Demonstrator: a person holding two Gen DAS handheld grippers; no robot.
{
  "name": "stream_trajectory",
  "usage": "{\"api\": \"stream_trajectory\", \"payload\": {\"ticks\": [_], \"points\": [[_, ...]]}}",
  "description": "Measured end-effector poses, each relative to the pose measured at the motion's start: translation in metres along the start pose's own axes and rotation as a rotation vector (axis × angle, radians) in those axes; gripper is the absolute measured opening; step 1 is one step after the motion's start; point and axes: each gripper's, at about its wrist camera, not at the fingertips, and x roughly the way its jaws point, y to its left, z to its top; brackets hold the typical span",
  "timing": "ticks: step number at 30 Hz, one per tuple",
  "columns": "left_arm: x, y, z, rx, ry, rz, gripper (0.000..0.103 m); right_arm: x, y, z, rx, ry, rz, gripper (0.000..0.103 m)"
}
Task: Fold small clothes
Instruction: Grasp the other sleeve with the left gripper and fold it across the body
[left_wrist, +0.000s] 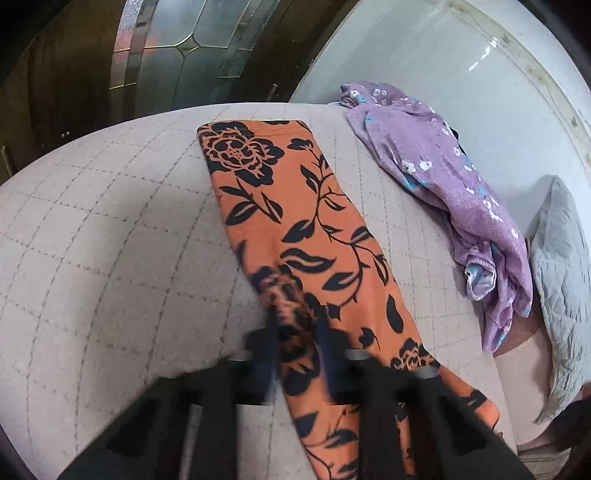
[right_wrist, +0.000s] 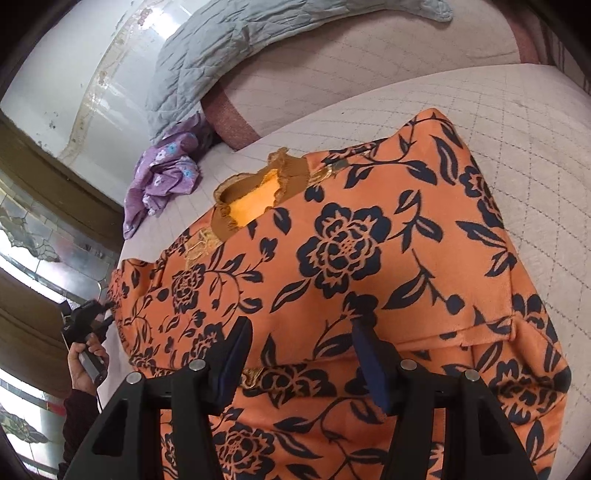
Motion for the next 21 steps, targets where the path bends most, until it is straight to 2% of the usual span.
{"api": "stream_trajectory", "payload": {"ticks": [4, 6, 10, 12, 14, 15, 17, 19, 20, 21], "points": [[-0.008, -0.009, 0.0, 0.055, -0.043, 0.01, 0.006, -0.008, -0.006, 0.004, 0.024, -0.035, -0.007, 0.061], [-0.024, -0.024, -0.002, 0.103, -0.083, -0.001, 0.006, -0.018, -0.008, 0.006, 0.034, -0.07, -0.008, 0.061], [-0.08, -0.075, -0.02, 0.227, -0.168, -0.091, 0.006, -0.033, -0.014, 0.011, 0.065, -0.117, 0.002, 0.061], [-0.108, -0.108, -0.042, 0.32, -0.196, -0.126, 0.006, -0.043, -0.02, 0.013, 0.088, -0.145, 0.003, 0.061], [-0.137, -0.147, -0.078, 0.462, -0.235, -0.144, 0.006, -0.056, -0.027, 0.017, 0.121, -0.18, 0.016, 0.061], [-0.153, -0.175, -0.106, 0.569, -0.268, -0.165, 0.006, -0.061, -0.031, 0.018, 0.133, -0.195, 0.024, 0.061], [-0.169, -0.209, -0.151, 0.713, -0.283, -0.22, 0.006, -0.074, -0.036, 0.021, 0.156, -0.228, 0.034, 0.061], [-0.178, -0.242, -0.216, 0.899, -0.255, -0.284, 0.007, -0.086, -0.042, 0.023, 0.17, -0.256, 0.035, 0.061], [-0.176, -0.253, -0.243, 0.96, -0.233, -0.287, 0.01, -0.091, -0.045, 0.023, 0.174, -0.269, 0.031, 0.061], [-0.17, -0.263, -0.282, 1.049, -0.178, -0.278, 0.01, -0.097, -0.048, 0.024, 0.177, -0.286, 0.022, 0.061]]}}
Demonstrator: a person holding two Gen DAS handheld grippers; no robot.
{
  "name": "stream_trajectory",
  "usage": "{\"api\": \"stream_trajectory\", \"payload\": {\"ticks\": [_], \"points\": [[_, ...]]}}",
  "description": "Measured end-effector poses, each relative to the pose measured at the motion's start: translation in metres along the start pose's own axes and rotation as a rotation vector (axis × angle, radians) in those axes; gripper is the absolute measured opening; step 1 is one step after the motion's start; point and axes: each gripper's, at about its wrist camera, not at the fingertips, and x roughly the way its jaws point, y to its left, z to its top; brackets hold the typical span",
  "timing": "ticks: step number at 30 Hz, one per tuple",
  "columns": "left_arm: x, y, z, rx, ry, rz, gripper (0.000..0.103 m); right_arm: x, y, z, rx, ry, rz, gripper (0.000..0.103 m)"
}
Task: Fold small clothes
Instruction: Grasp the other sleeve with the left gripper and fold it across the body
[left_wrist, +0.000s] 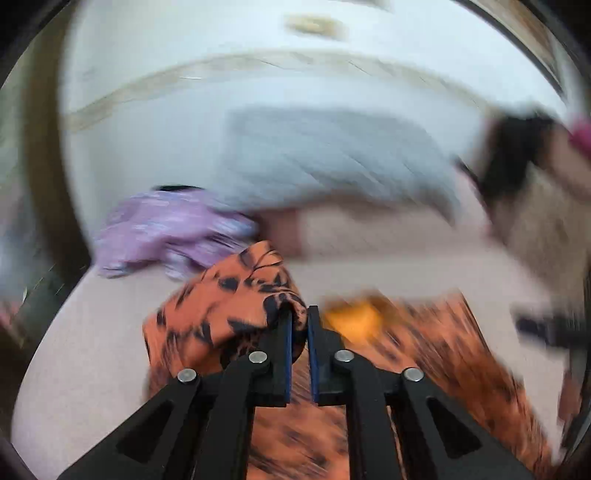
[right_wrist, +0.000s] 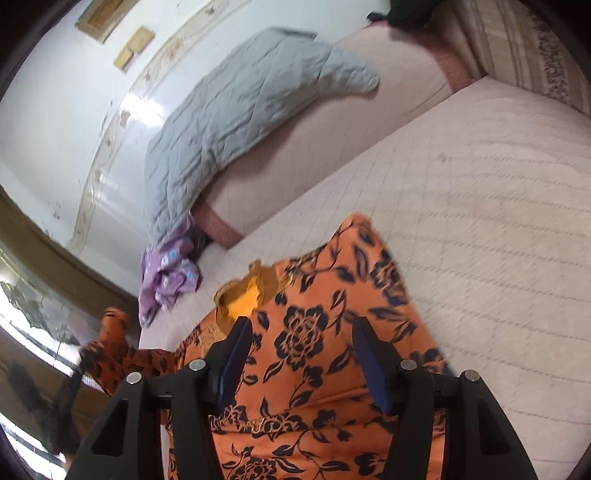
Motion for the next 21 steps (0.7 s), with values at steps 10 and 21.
{"api": "stream_trajectory", "payload": {"ticks": [10, 21], "points": [[-0.027, -0.002, -0.075, 0.077, 0.139, 0.004, 0.063, -0.011, -0.001, 0.005, 0.003, 0.013, 0.026, 0.071], [0.026, 0.183, -0.097, -0.417, 0.283, 0.347, 0.064, 0.048, 0.123, -0.095, -0.556, 0.213, 0.051, 0.071]]}}
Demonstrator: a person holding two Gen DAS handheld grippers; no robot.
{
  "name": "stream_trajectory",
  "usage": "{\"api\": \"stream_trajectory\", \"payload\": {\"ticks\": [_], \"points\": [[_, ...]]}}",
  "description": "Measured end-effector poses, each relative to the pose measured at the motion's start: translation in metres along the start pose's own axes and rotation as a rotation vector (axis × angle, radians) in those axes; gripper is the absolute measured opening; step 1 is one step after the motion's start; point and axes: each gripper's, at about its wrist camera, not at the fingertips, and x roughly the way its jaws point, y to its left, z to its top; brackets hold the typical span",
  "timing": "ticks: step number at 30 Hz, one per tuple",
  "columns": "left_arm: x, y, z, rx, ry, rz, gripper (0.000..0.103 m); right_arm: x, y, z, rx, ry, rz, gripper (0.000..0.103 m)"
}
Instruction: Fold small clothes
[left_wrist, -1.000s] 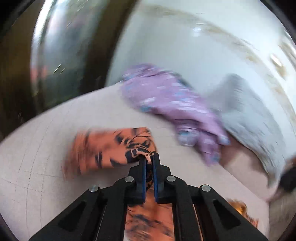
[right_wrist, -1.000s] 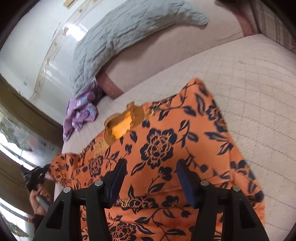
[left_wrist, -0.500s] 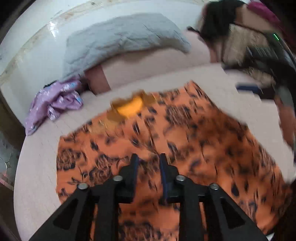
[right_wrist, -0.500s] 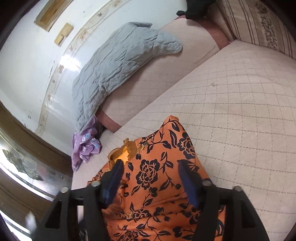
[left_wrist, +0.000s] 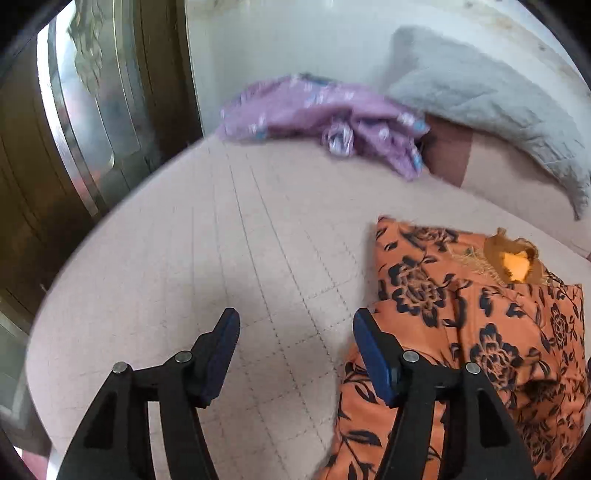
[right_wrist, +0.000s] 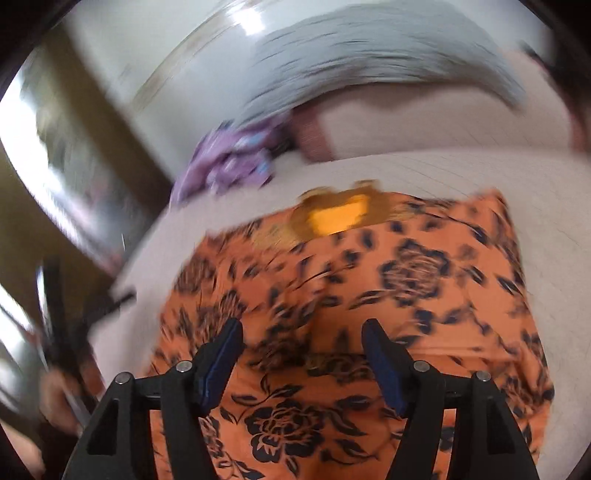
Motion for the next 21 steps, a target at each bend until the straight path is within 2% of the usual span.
{"api": "stream_trajectory", "payload": {"ticks": [2, 6, 10, 13, 14, 15, 16, 17, 18, 19, 21], "points": [[0.013, 0.001, 0.001, -0.019, 0.051, -0.035, 0.064, 0.016, 0.029, -0.005, -0.137, 0.042, -0.051, 0.071], [0.016, -0.008, -0.004, 0.029, 0.061, -0.024, 0.064, 0.049, 0.074, -0.013, -0.443, 0.11, -0.244, 0.071], [0.03, -0.015, -0.004, 0.04, 0.12, -0.026, 0.064, 0.08, 0.099, -0.015, -0.674, 0.159, -0.361, 0.071], [0.037, -0.018, -0.007, 0.045, 0.14, -0.024, 0.064, 0.116, 0.116, -0.019, -0.824, 0.234, -0.431, 0.07], [0.037, -0.018, -0.007, 0.048, 0.139, -0.025, 0.064, 0.123, 0.119, -0.02, -0.859, 0.246, -0.451, 0.068], [0.036, -0.019, -0.008, 0.054, 0.136, -0.024, 0.064, 0.13, 0.125, -0.02, -0.902, 0.224, -0.472, 0.066], [0.035, -0.019, -0.008, 0.059, 0.135, -0.025, 0.064, 0.132, 0.129, -0.017, -0.911, 0.209, -0.469, 0.058], [0.035, -0.018, -0.009, 0.061, 0.134, -0.026, 0.064, 0.132, 0.13, -0.01, -0.886, 0.211, -0.449, 0.025], [0.035, -0.018, -0.009, 0.06, 0.135, -0.027, 0.064, 0.131, 0.128, -0.001, -0.829, 0.224, -0.432, 0.013], [0.035, -0.017, -0.009, 0.059, 0.136, -0.028, 0.064, 0.126, 0.126, 0.006, -0.794, 0.208, -0.426, 0.013], [0.035, -0.017, -0.01, 0.059, 0.137, -0.026, 0.064, 0.102, 0.116, 0.022, -0.725, 0.114, -0.425, 0.009]]}}
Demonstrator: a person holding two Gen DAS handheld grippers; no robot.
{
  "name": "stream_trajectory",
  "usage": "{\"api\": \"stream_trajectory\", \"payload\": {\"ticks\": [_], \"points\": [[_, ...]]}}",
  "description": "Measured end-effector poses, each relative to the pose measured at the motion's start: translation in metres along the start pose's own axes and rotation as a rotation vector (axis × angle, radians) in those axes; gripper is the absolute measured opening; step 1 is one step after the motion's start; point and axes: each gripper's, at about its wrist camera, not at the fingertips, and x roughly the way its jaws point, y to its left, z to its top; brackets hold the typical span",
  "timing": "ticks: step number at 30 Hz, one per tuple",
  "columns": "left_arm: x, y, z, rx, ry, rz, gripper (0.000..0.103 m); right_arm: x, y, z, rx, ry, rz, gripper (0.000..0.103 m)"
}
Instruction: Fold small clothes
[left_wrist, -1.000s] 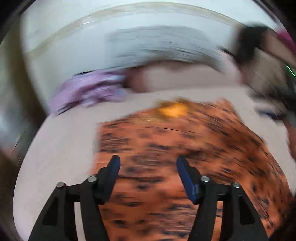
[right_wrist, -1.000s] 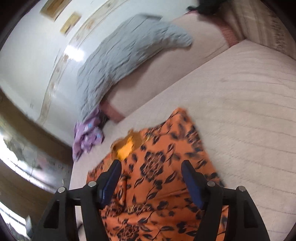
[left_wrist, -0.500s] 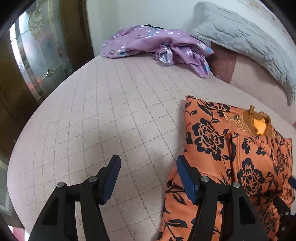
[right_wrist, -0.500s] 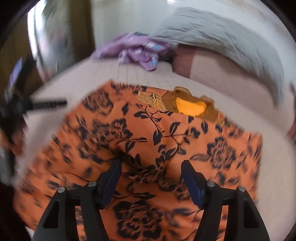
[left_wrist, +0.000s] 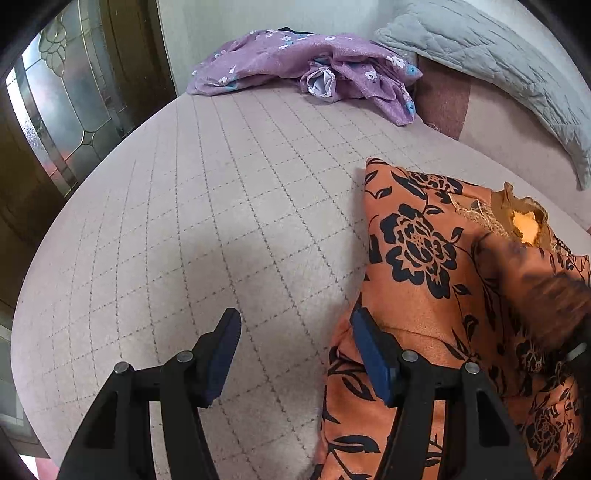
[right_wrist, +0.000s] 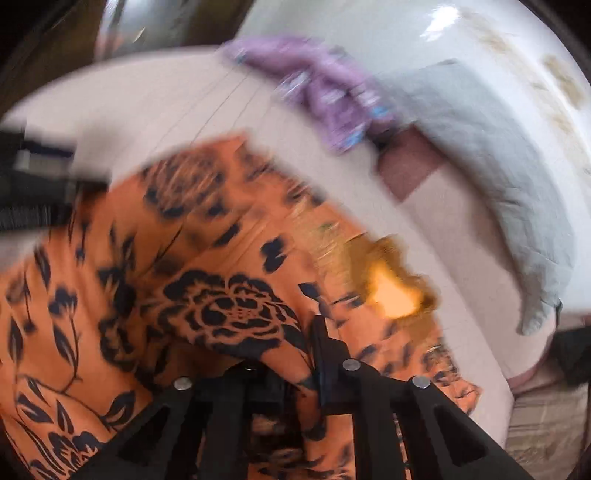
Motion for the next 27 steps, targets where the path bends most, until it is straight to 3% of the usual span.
{"api": "stream_trajectory", "payload": {"ticks": [4, 7, 8, 11, 14, 16, 19, 21, 24, 27], "points": [[-0.002, -0.002, -0.002, 0.007, -0.008, 0.016, 0.064, -0.03, -0.084, -0.035, 0.34, -0.06, 0.048, 0.009], [-0.003, -0.007, -0.004, 0.022, -0.017, 0.036, 0.065, -0.036, -0.153, -0.099, 0.628, -0.067, 0.079, 0.011], [-0.003, -0.01, -0.004, 0.027, -0.015, 0.038, 0.065, -0.031, -0.176, -0.132, 0.75, -0.046, 0.105, 0.022], [-0.007, -0.019, -0.007, 0.076, -0.038, 0.093, 0.064, -0.018, -0.209, -0.214, 1.046, 0.059, 0.168, 0.076], [-0.01, -0.022, -0.008, 0.104, -0.05, 0.123, 0.064, -0.019, -0.218, -0.269, 1.187, 0.079, 0.188, 0.077], [-0.018, -0.02, -0.008, 0.1, -0.07, 0.138, 0.064, -0.021, -0.223, -0.275, 1.203, 0.105, 0.144, 0.077], [-0.035, -0.02, -0.009, 0.099, -0.149, 0.137, 0.064, -0.035, -0.232, -0.261, 1.179, -0.03, 0.188, 0.071], [-0.046, -0.023, -0.009, 0.11, -0.21, 0.119, 0.064, -0.04, -0.229, -0.248, 1.134, -0.083, 0.213, 0.056], [-0.056, -0.037, -0.01, 0.16, -0.278, 0.091, 0.064, -0.031, -0.218, -0.23, 1.082, -0.08, 0.306, 0.044], [-0.04, -0.058, -0.013, 0.237, -0.215, 0.057, 0.065, -0.011, -0.204, -0.221, 1.058, -0.031, 0.365, 0.044]]}}
